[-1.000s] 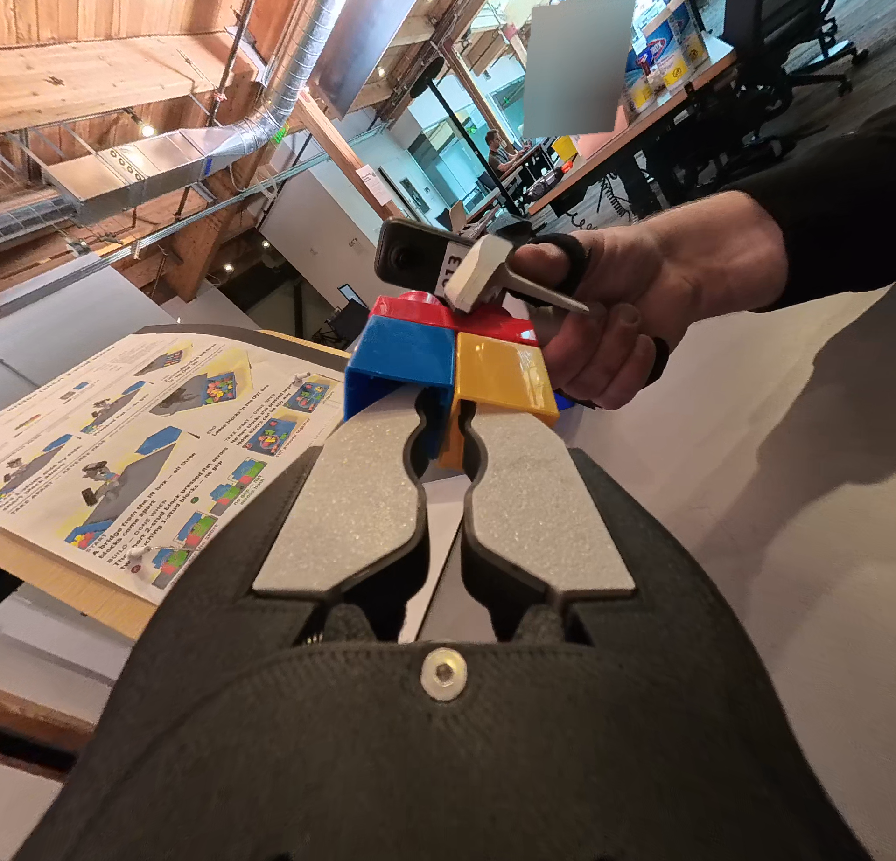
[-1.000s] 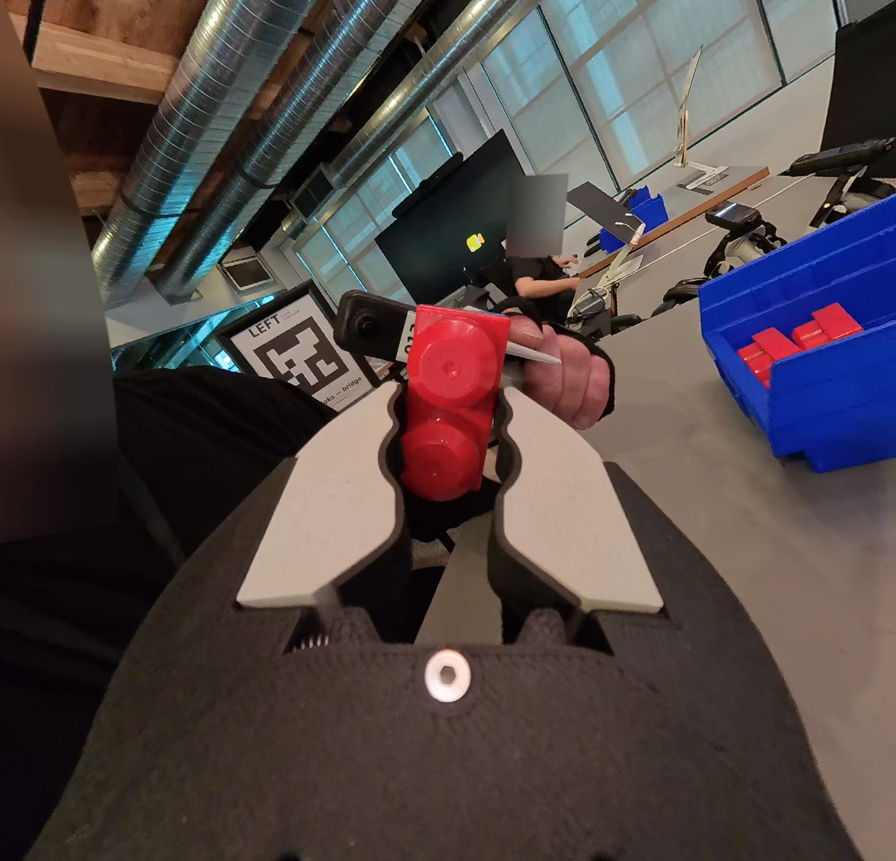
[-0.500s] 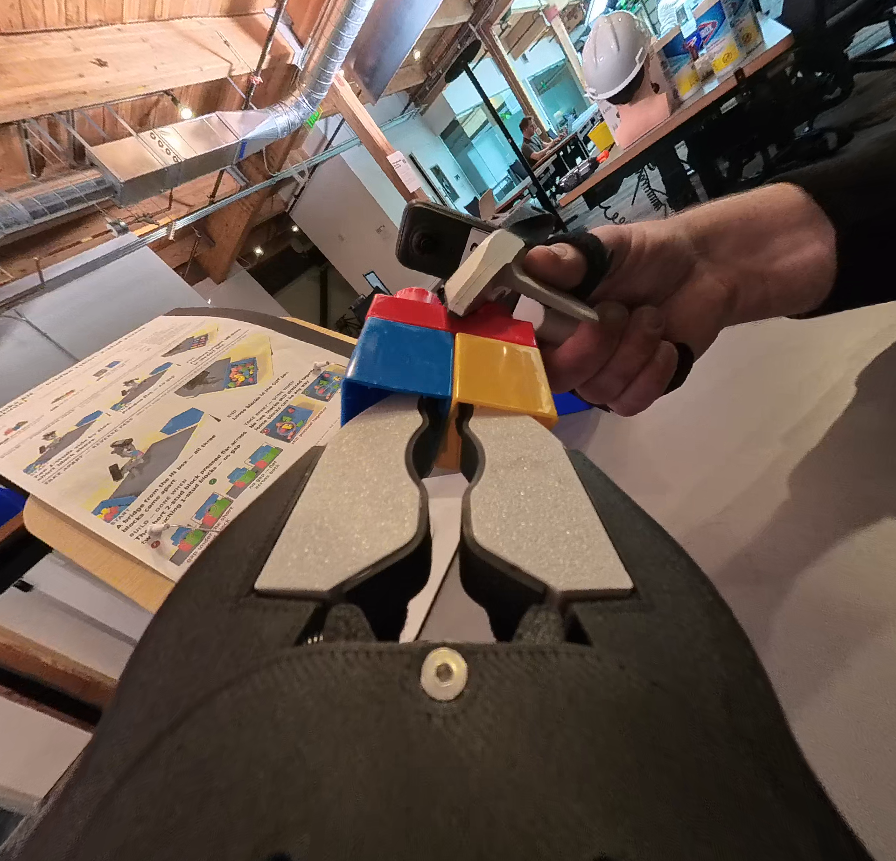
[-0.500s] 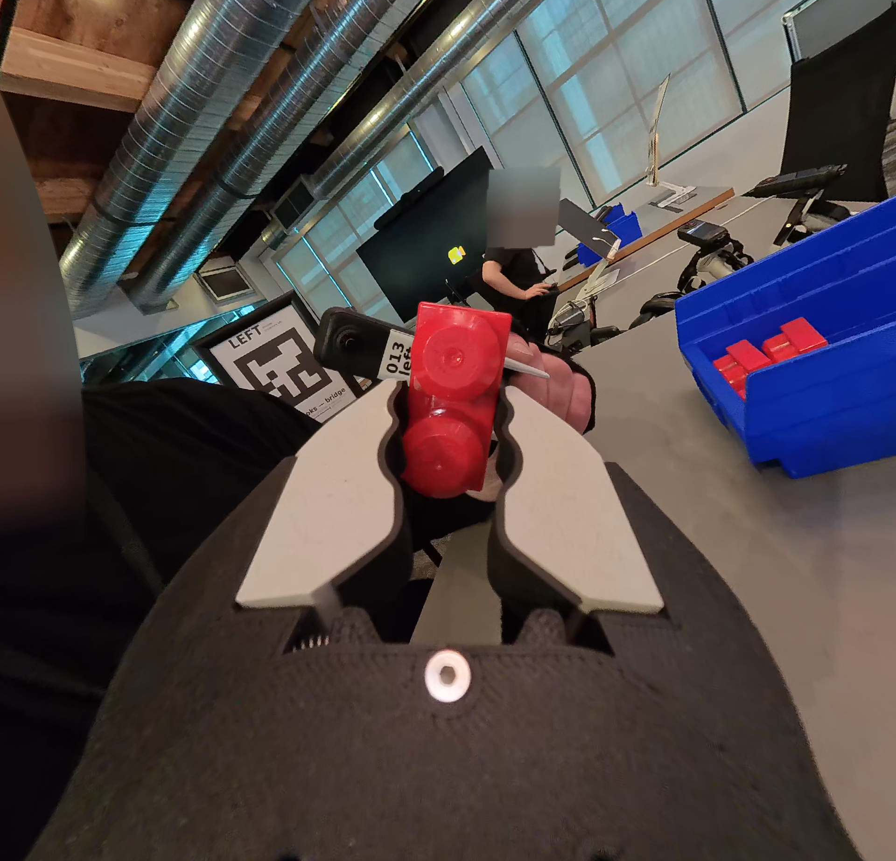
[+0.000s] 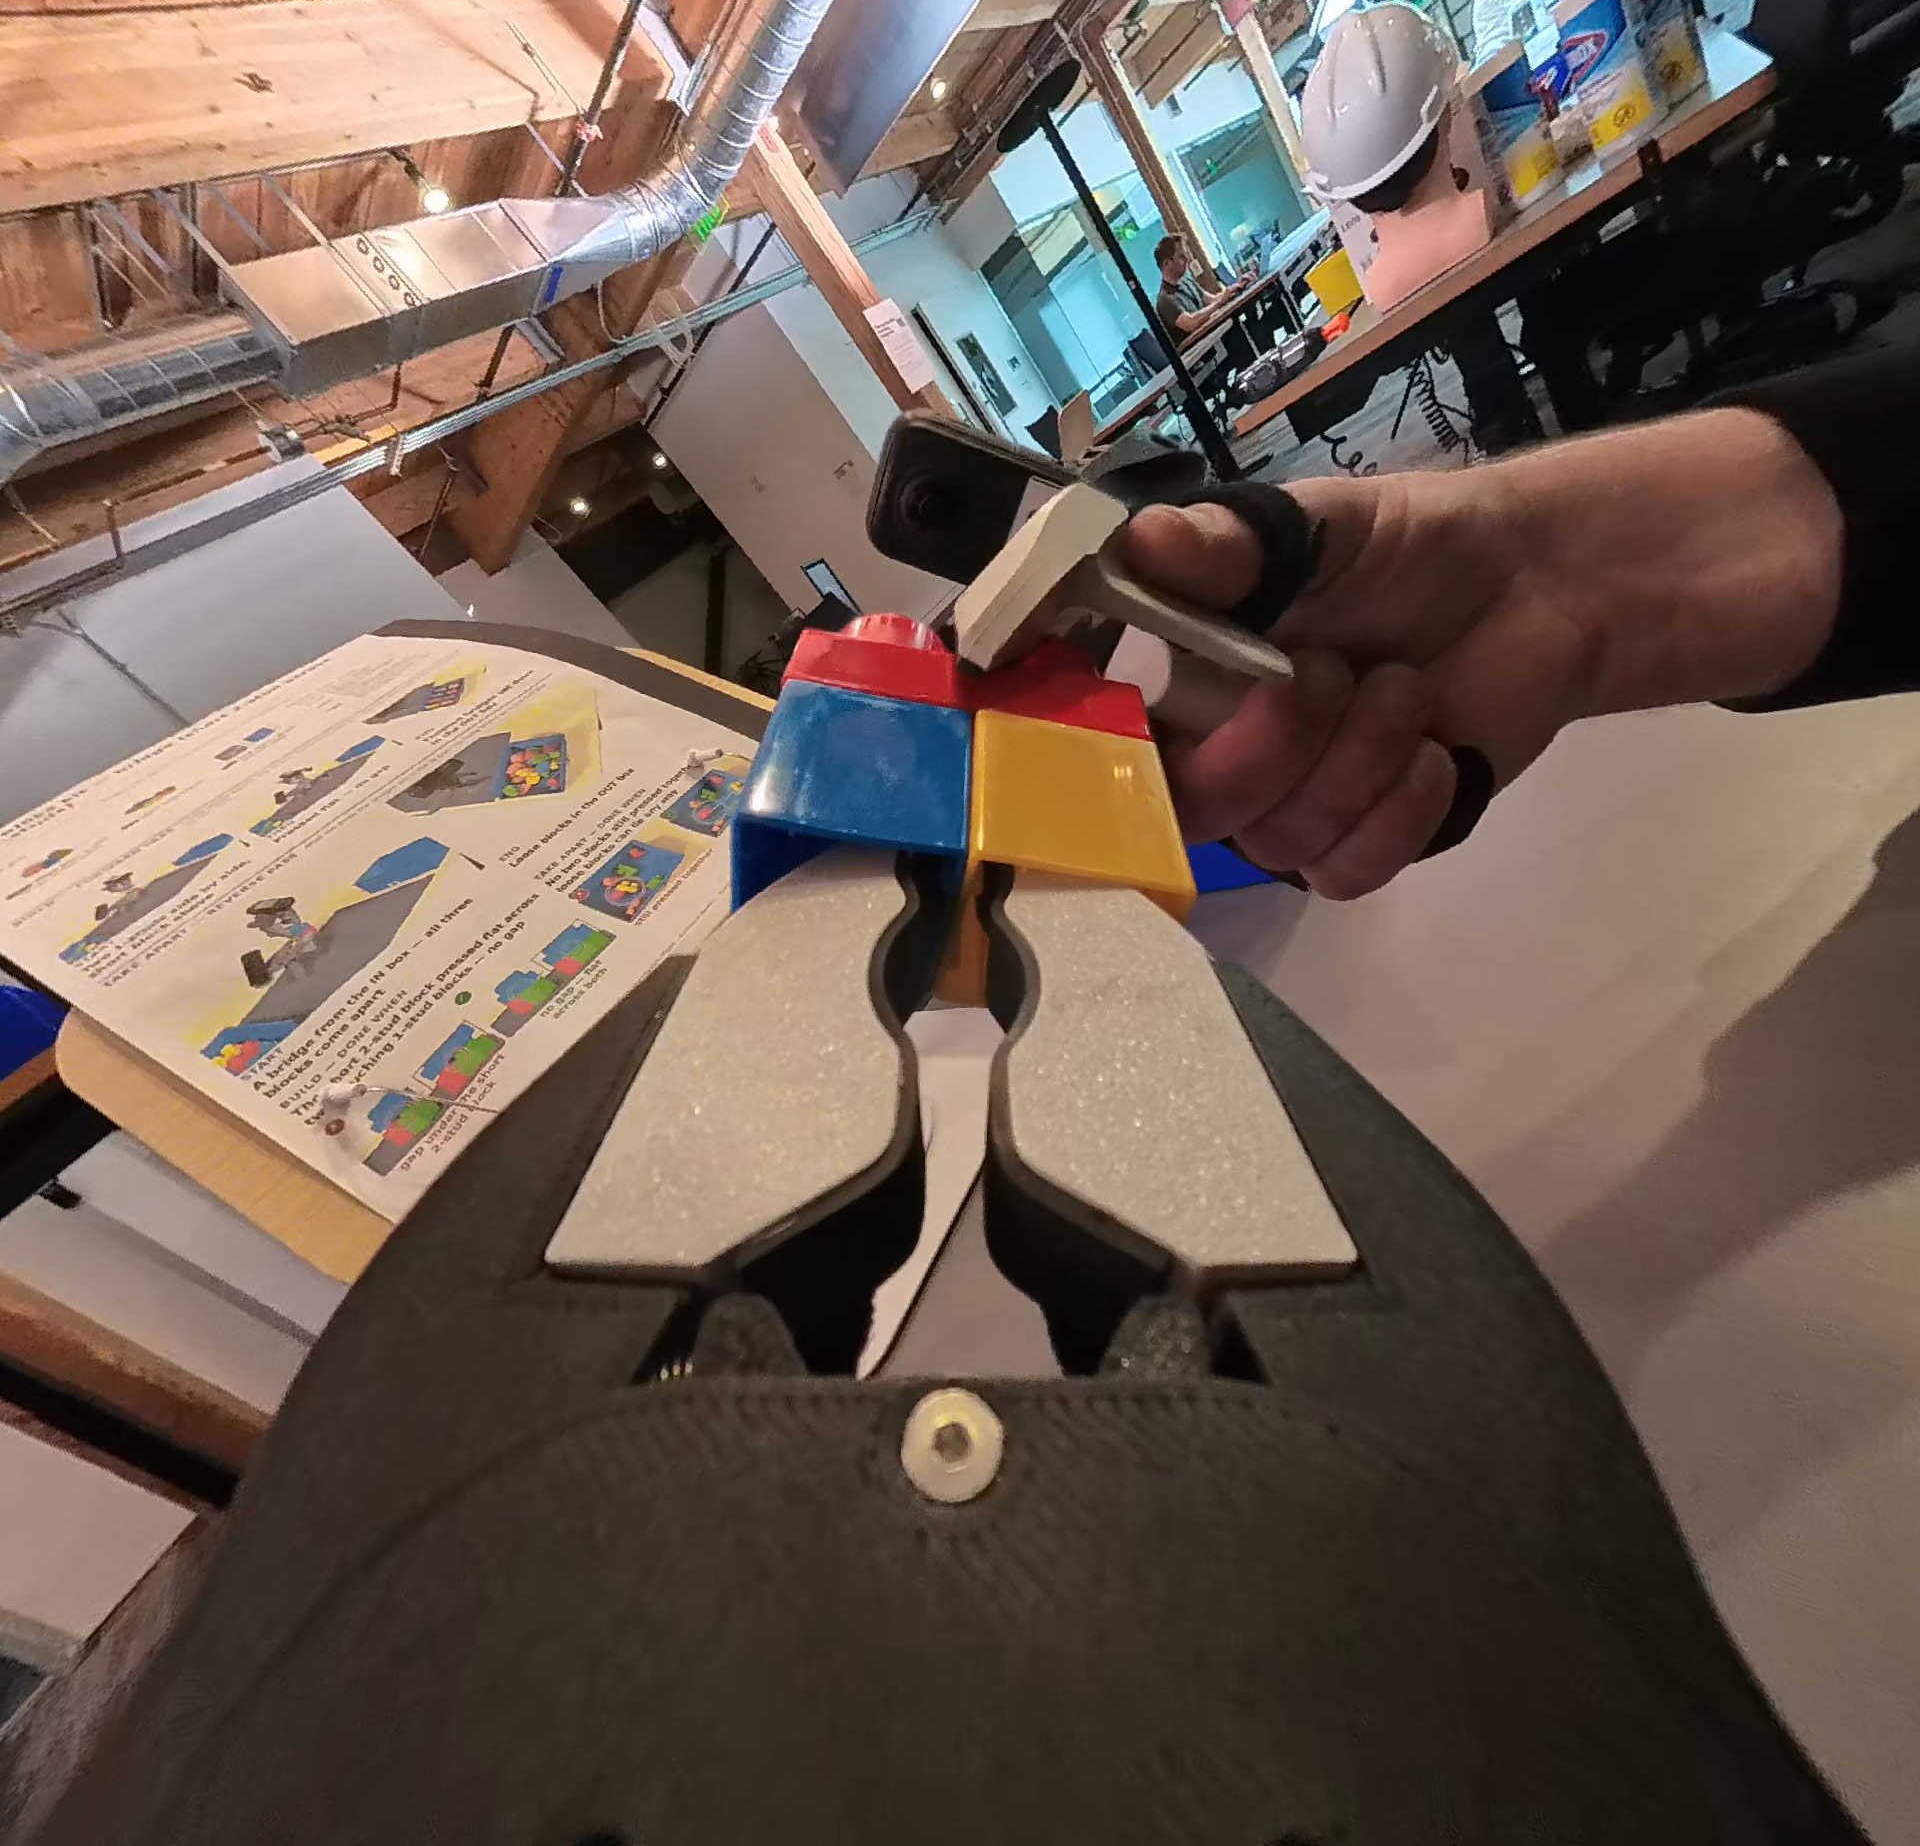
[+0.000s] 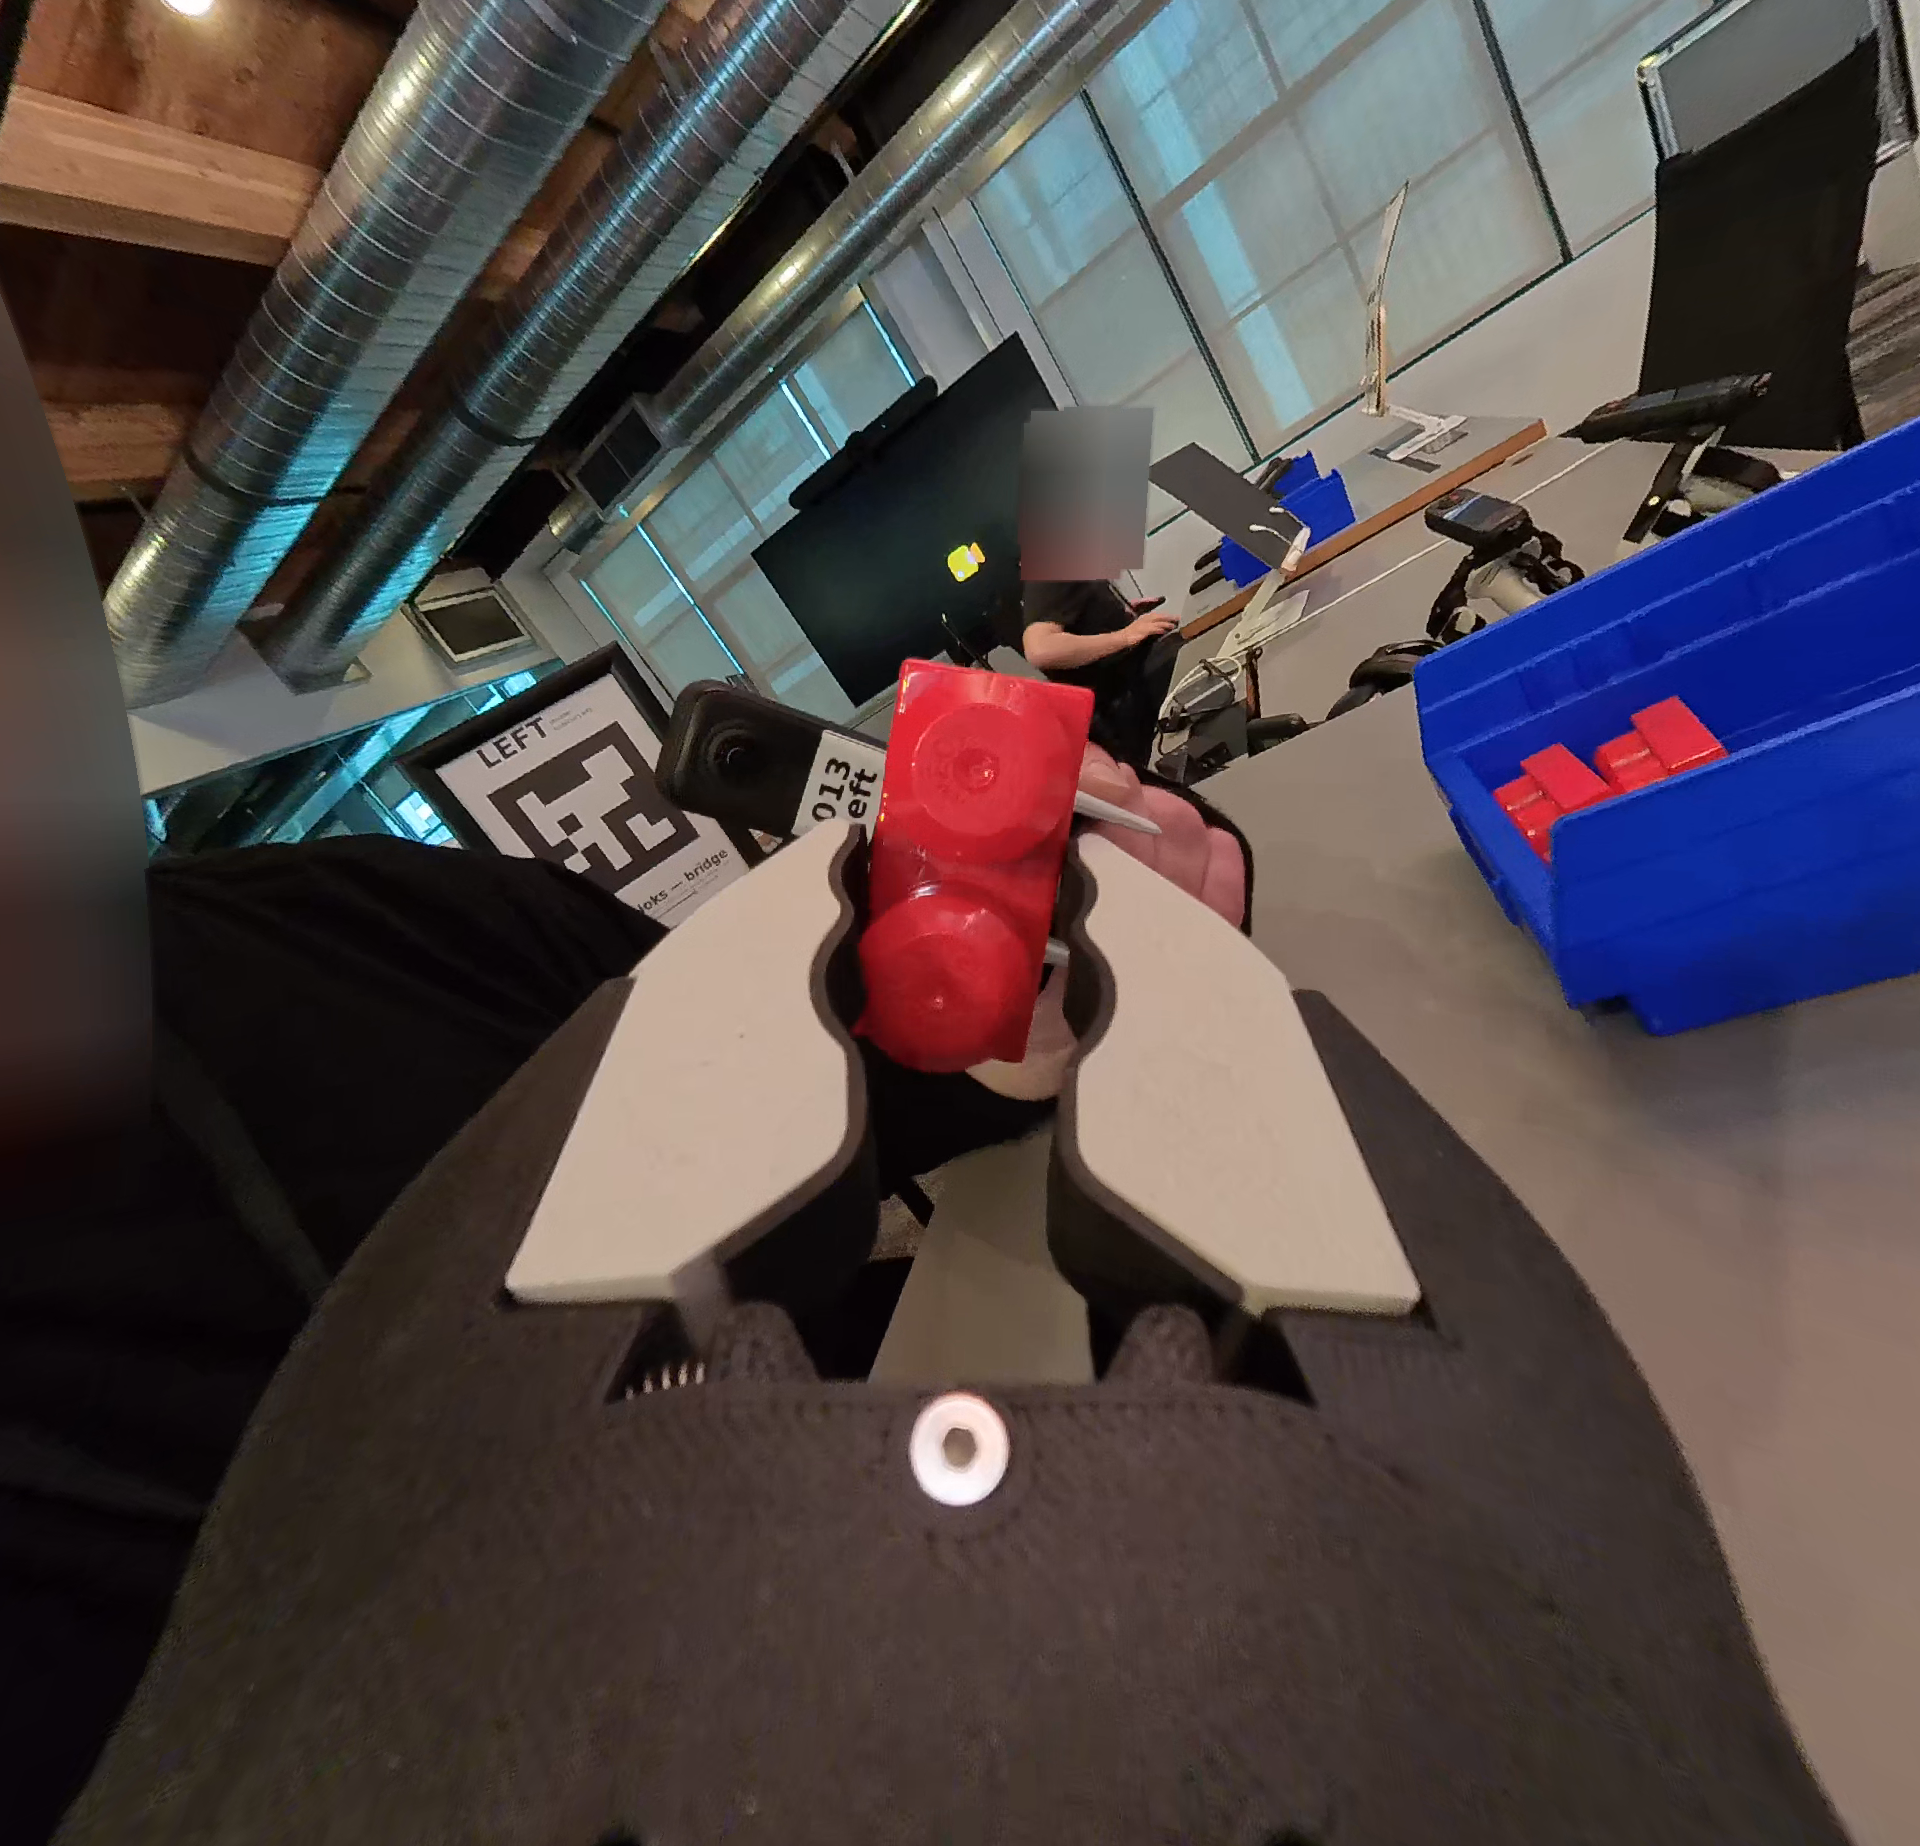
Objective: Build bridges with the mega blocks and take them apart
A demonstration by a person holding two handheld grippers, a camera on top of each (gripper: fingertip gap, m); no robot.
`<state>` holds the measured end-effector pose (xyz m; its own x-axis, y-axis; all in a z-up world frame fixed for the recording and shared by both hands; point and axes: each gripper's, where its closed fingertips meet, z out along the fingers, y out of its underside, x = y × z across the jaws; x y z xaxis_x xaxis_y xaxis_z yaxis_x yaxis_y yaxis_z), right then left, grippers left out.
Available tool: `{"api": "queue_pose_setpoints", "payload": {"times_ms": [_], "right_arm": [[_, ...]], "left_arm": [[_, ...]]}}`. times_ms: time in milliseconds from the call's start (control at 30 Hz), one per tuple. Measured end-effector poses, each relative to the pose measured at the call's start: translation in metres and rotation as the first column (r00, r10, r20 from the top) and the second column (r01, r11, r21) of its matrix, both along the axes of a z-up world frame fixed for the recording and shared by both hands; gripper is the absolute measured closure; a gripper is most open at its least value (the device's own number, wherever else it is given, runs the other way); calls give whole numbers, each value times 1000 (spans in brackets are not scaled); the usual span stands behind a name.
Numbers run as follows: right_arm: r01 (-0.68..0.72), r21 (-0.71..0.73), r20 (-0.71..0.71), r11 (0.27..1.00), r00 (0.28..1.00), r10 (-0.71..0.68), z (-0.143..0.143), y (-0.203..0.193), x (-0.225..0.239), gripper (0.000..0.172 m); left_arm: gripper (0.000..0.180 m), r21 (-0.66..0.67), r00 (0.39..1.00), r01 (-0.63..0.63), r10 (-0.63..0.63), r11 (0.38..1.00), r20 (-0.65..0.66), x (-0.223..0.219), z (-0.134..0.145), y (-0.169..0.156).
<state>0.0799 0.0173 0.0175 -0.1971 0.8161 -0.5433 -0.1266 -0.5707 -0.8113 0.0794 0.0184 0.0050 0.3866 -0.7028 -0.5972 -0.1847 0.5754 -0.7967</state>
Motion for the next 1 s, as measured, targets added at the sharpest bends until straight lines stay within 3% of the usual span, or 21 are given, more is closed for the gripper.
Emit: {"api": "queue_pose_setpoints", "payload": {"times_ms": [233, 367, 667, 800, 1000], "right_arm": [[45, -16, 9, 999, 999, -45, -2, 11, 9, 126], [-12, -25, 30, 1000, 999, 13, -4, 3, 5, 125], [-19, -44, 38, 999, 999, 21, -12, 3, -3, 135], [2, -60, -5, 998, 1000, -2, -11, 9, 3, 135], [-5, -68, -28, 998, 1000, 3, -11, 9, 4, 135]], "left_arm": [[174, -71, 997, 23, -18, 997, 69, -6, 2, 7], [174, -34, 1000, 4, -3, 999, 15, -1, -4, 6], [173, 31, 998, -20, 22, 999, -62, 5, -10, 4], [157, 37, 997, -40, 42, 998, -58, 1, -6, 9], [156, 39, 998, -23, 25, 999, -60, 0, -6, 8]]}}
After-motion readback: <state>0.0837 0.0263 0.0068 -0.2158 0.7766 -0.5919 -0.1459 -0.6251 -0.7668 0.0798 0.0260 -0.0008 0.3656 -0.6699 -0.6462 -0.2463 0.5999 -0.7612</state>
